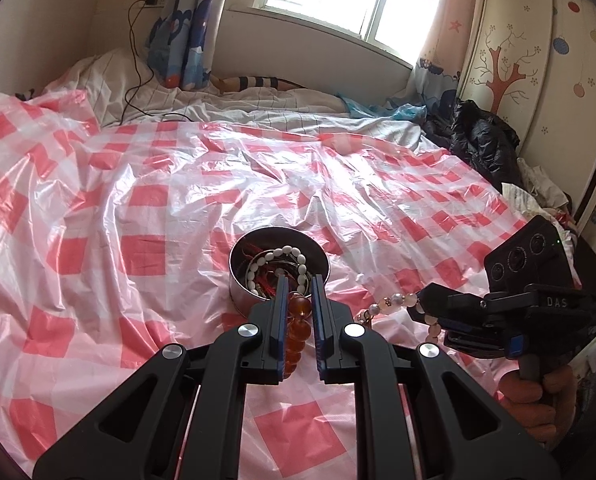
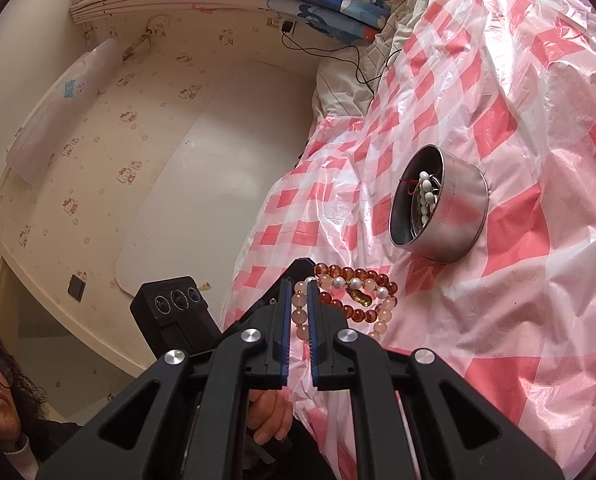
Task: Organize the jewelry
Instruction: 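Carry the amber bracelet over the tin with the left gripper while the right carries the pink bracelet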
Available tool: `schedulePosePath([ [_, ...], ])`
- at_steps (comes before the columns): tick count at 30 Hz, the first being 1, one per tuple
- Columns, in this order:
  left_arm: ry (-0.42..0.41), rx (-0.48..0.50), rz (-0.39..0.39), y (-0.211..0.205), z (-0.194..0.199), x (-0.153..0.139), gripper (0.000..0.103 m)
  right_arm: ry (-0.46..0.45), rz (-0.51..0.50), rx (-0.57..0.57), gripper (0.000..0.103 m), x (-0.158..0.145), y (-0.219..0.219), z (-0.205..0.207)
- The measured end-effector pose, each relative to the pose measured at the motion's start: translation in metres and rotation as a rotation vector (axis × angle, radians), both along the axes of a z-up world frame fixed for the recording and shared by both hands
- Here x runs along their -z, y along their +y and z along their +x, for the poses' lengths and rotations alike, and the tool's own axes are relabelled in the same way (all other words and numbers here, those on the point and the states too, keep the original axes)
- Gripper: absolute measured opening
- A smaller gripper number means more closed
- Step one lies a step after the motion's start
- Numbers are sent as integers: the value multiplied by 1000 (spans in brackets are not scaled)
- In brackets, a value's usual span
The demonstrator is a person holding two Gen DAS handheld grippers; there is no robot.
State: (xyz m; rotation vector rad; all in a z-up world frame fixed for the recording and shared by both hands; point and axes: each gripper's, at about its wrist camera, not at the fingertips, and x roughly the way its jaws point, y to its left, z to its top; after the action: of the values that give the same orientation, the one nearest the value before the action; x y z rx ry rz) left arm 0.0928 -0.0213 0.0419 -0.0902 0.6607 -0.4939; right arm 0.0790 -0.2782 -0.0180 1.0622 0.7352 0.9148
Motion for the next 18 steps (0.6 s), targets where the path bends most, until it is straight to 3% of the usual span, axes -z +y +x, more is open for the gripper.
schedulePosePath([
  [13,-49,-6,56,-8,-1,-5,10,4,15,-2,9,1,-1,3],
  [18,-60,0,32,-10,8,-12,10,6,49,-7,9,-4,2,15],
])
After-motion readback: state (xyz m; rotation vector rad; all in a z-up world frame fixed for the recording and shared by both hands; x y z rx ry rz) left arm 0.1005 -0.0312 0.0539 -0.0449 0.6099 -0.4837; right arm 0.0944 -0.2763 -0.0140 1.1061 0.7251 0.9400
